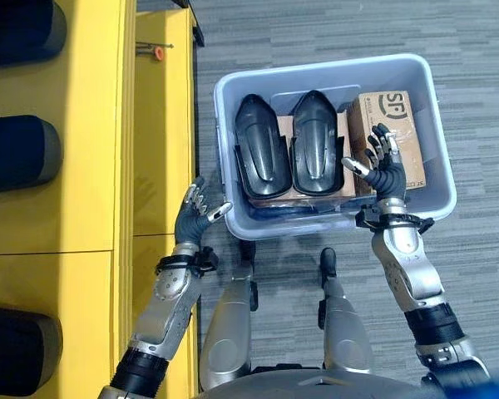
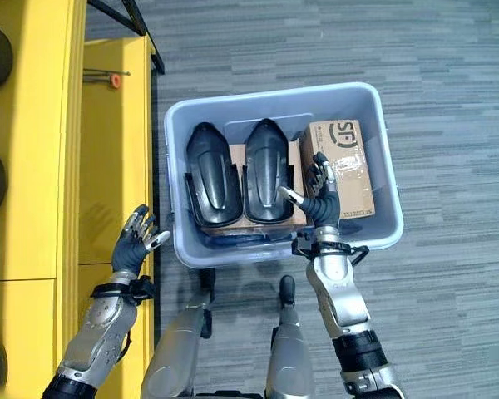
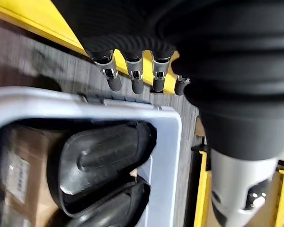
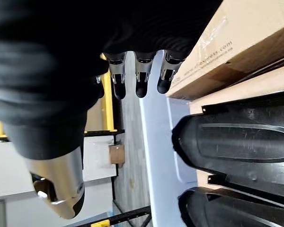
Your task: Move parts from the plastic box to the shelf.
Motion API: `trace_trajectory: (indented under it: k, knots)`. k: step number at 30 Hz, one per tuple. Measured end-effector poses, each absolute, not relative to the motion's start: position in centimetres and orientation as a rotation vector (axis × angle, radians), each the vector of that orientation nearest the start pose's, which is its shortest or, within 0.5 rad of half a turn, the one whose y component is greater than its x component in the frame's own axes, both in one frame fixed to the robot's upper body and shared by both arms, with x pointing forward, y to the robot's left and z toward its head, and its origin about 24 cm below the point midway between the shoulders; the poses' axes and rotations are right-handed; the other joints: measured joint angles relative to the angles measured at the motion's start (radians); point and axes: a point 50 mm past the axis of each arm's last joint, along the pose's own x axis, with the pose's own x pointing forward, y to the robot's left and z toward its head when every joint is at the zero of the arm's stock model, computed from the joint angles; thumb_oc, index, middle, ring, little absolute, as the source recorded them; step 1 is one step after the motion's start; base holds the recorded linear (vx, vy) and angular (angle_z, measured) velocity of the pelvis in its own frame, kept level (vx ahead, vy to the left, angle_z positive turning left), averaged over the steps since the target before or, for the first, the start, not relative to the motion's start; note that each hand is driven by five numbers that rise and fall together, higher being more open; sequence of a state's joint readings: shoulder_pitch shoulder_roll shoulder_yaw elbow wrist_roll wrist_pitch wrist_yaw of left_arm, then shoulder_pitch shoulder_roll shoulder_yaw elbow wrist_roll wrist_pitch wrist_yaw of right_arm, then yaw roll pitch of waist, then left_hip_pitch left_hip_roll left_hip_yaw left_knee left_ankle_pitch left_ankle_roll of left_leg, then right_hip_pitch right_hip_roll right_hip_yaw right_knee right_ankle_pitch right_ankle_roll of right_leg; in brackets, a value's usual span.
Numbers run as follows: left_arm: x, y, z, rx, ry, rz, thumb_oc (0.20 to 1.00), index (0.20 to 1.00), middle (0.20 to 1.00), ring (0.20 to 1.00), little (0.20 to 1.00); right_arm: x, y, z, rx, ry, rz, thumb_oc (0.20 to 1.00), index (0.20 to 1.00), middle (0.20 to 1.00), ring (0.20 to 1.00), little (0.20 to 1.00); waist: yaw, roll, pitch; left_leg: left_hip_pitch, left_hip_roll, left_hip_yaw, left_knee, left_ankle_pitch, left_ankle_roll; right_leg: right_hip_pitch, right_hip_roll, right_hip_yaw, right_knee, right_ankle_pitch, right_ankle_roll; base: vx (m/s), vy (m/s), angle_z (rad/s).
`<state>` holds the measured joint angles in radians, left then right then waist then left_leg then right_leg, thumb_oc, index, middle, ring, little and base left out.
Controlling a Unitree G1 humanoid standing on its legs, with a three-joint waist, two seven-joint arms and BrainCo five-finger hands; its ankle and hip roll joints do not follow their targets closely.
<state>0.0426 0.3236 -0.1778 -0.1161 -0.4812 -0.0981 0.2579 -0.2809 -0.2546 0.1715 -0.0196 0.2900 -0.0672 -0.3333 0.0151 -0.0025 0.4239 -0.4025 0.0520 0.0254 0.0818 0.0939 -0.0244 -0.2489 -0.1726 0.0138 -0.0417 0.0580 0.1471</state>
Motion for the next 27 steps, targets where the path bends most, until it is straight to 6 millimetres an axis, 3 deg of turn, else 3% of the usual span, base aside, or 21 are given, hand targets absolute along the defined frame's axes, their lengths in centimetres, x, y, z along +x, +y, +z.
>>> trace_trajectory:
  k: [6,27]
  knots:
    - [24.8,17.6,7.1,-0.202,-0.11,0.106,1.0,1.0,1.0,1.0,1.0,30.9,-13.8,13.3,0.056,-0.324,-0.069,1.0,1.0,1.0,1.0,1.0,0.004,0.011,0.023,-0.022,0.001,0.001,-0.011,0.002,-0.003,-0.029,0.002,0.0,0.001,-0.004,-0.004,0.0,-0.011,-0.01]
    - [25.9,16.0,8.7,-0.217,-0.181,0.06,1.0,1.0,1.0,1.0,1.0,33.7,-15.5,12.4,-0.08,-0.268,-0.277,1.0,1.0,1.0,1.0,1.0,0.006,0.037,0.077,-0.07,-0.002,-0.007,-0.004,0.02,-0.002,-0.097,0.004,0.001,0.053,-0.011,0.0,0.0,0.0,0.0]
